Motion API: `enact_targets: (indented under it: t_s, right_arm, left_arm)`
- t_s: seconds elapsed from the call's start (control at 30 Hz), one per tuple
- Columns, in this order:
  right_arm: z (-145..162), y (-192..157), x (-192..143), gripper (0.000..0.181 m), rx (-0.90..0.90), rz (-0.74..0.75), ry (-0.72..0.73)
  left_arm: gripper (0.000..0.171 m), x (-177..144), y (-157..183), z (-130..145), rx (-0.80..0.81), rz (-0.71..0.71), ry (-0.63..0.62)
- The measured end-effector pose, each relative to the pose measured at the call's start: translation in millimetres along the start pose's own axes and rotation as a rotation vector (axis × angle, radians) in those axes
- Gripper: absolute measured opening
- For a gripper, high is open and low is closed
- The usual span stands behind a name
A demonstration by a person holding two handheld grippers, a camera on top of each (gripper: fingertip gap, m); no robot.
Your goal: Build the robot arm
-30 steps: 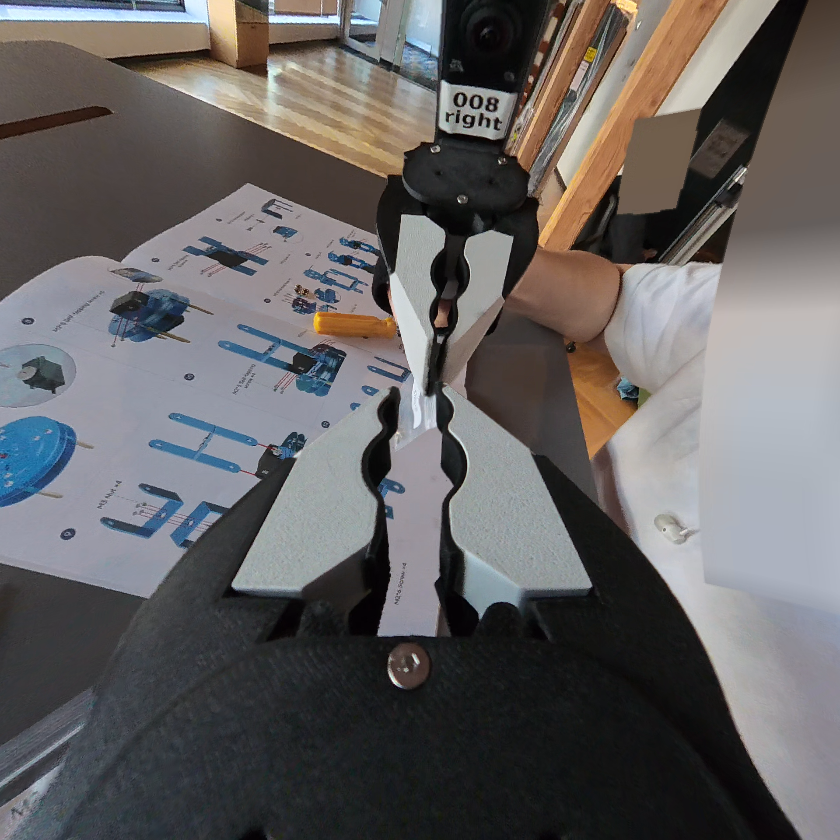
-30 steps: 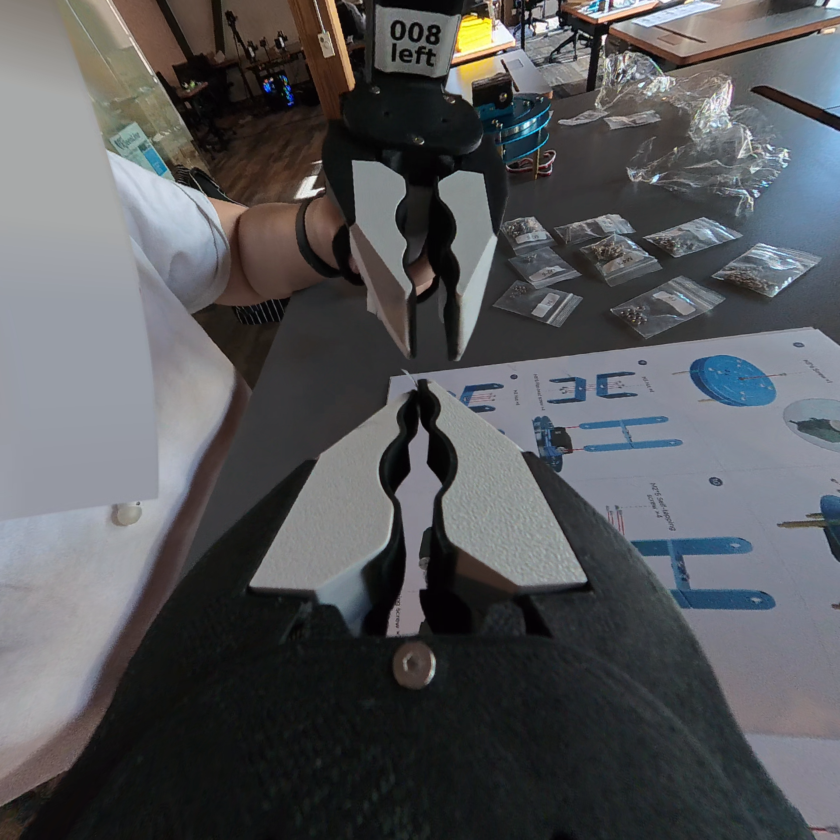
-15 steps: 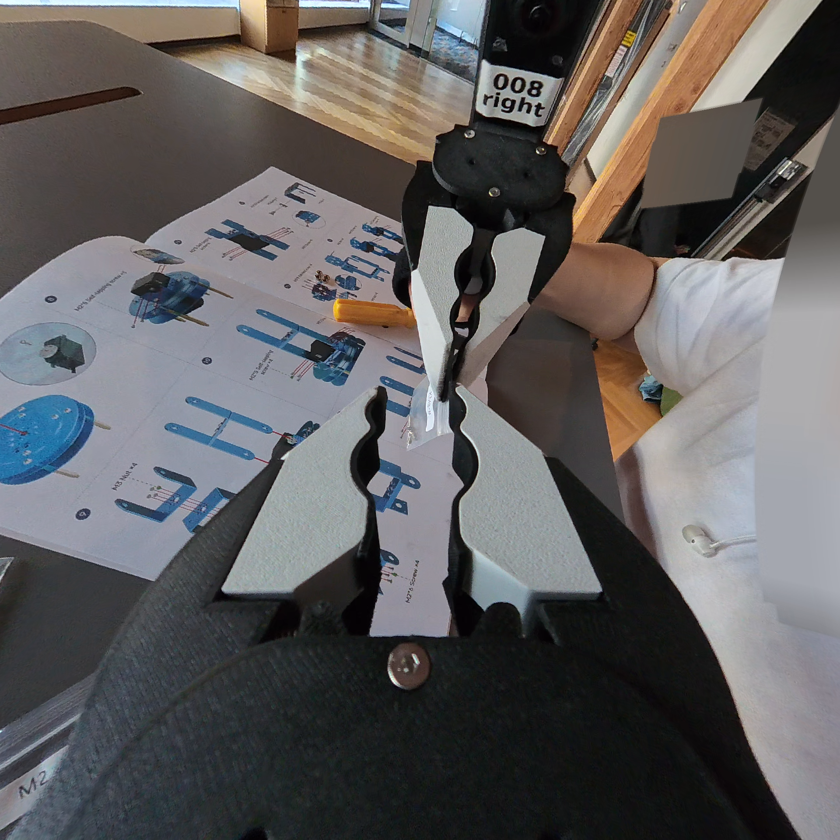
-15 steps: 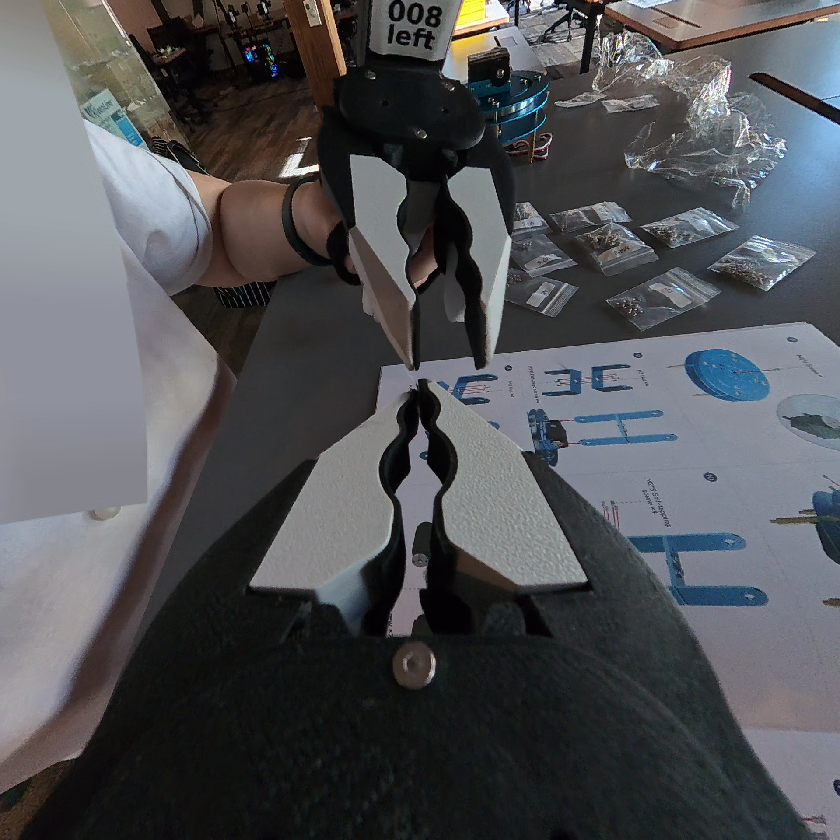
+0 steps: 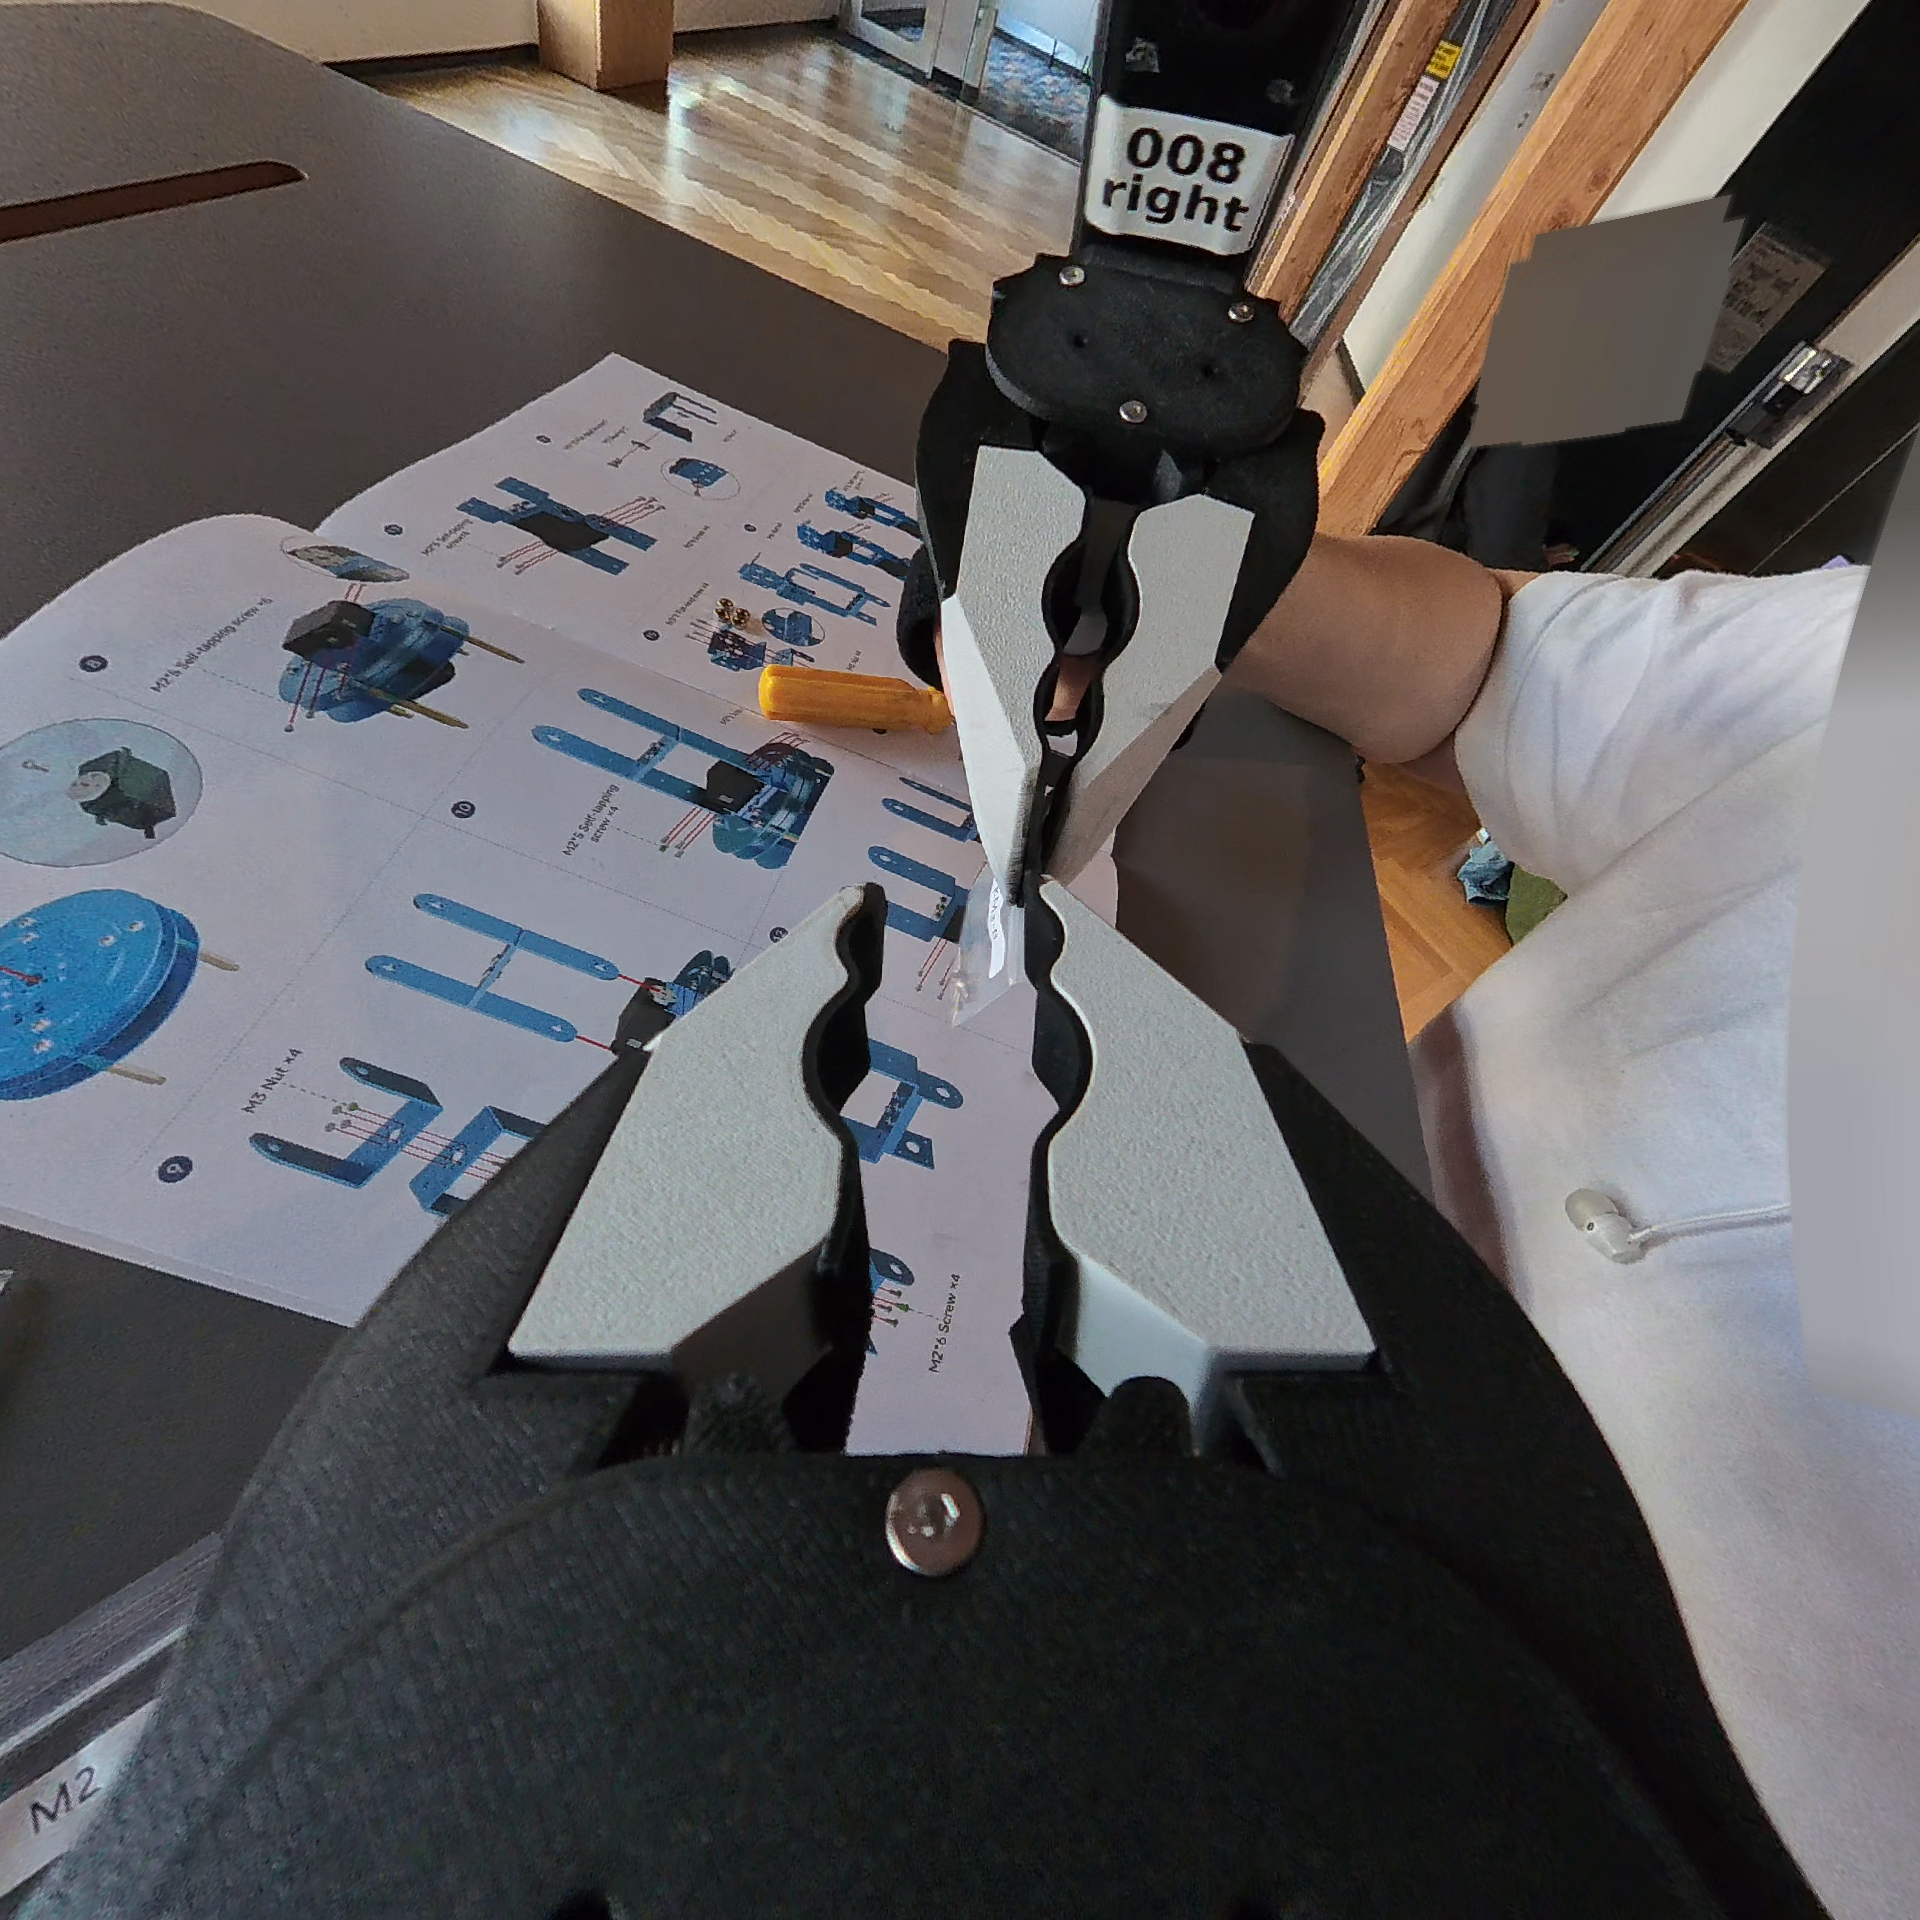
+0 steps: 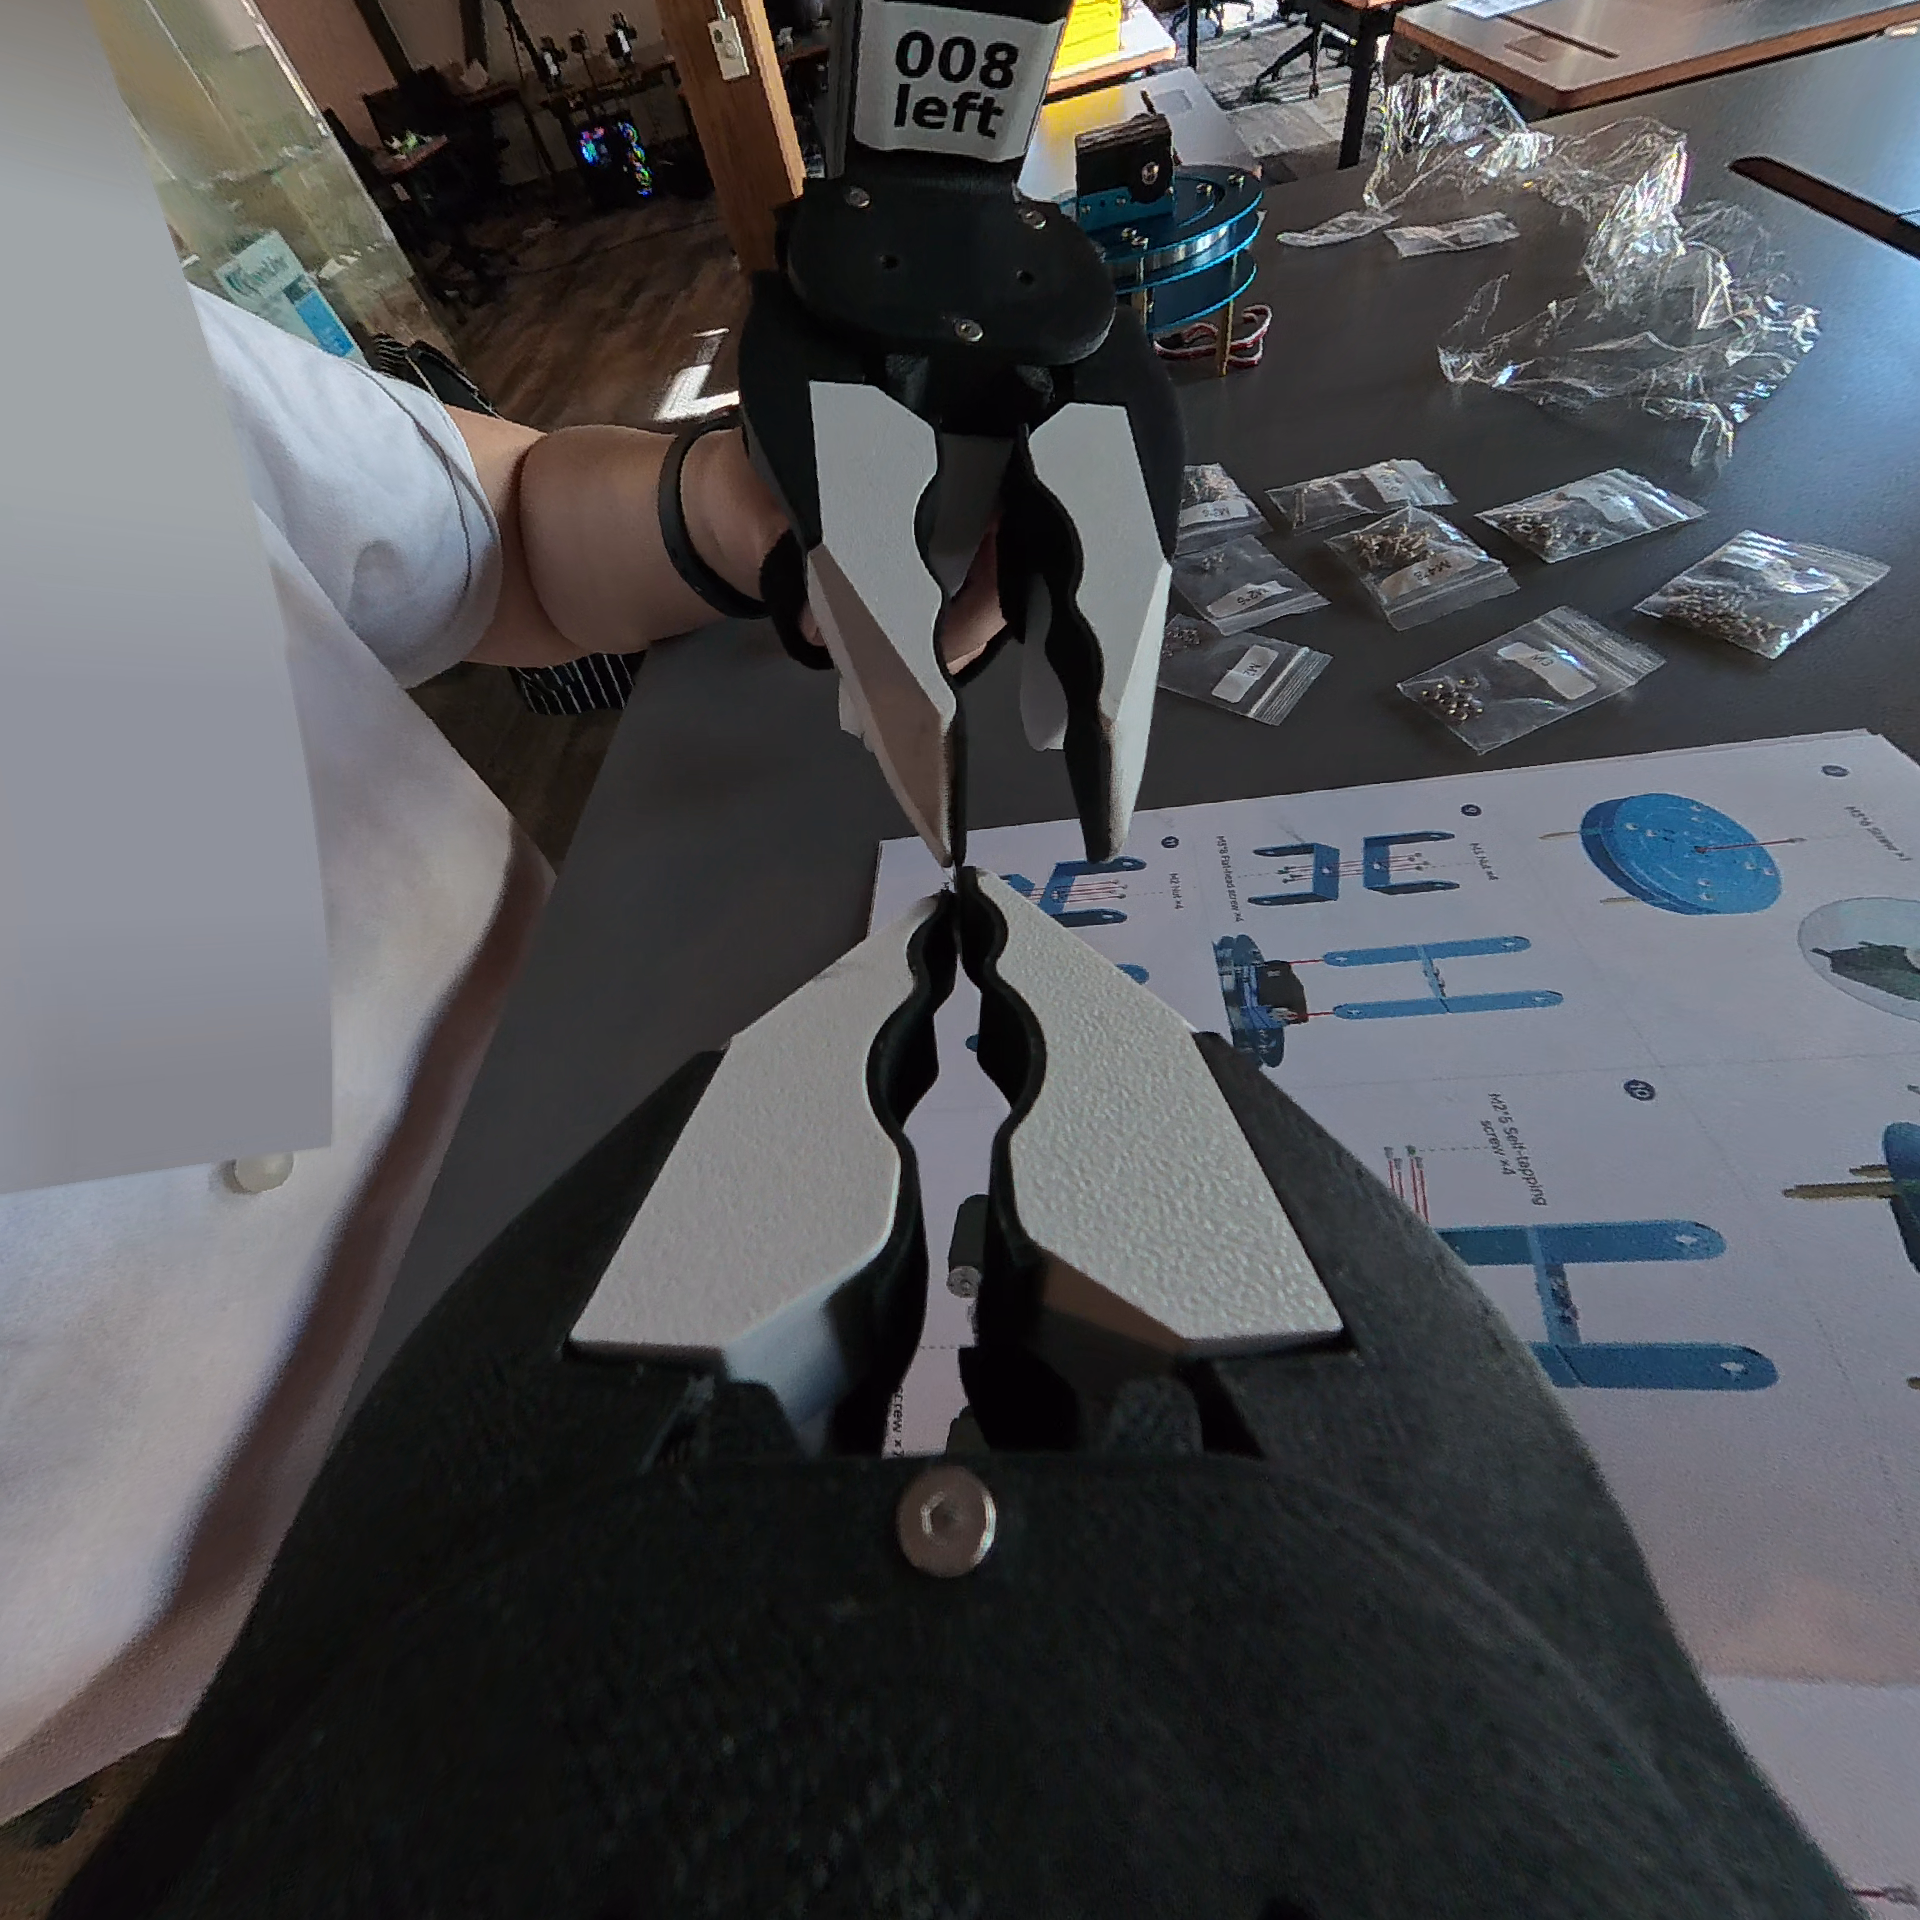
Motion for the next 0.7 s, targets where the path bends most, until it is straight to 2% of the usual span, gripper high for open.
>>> enact_targets:
  t_s: [0.27, 0.43, 0.63, 0.67, 0.7]
  right_arm:
    - [2.0, 2.6, 1.8, 0.000, 0.038, -0.008, -0.007]
    - [1.2, 4.2, 1.2, 0.000, 0.051, -0.005, 0.001]
    - [1.9, 4.4, 2.2, 0.000, 0.050, -0.008, -0.005]
    - [1.3, 4.3, 1.4, 0.001, 0.052, -0.013, -0.002]
    - [-0.5, 5.6, -0.3, 0.012, 0.061, -0.012, 0.006]
  left_arm:
    - [0.016, 0.7, 3.0, 2.3, 0.014, 0.020, -0.031]
    - [0.000, 1.4, 6.6, 4.3, 0.002, 0.064, -0.046]
    - [0.000, 1.3, 7.1, 5.2, -0.001, 0.069, -0.055]
    - [0.000, 1.0, 6.9, 4.5, 0.000, 0.062, -0.051]
    - [0.000, 0.4, 6.3, 3.4, 0.003, 0.048, -0.043]
Point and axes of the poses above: each gripper's, where its closed fingertips meet, x out along the fingers, z out of its underside, y = z × x across the jaws, the point moved 5 cm from there along -x, back along the fingers, and after that the axes turned 12 degrees about x, right-handed, at the moved point
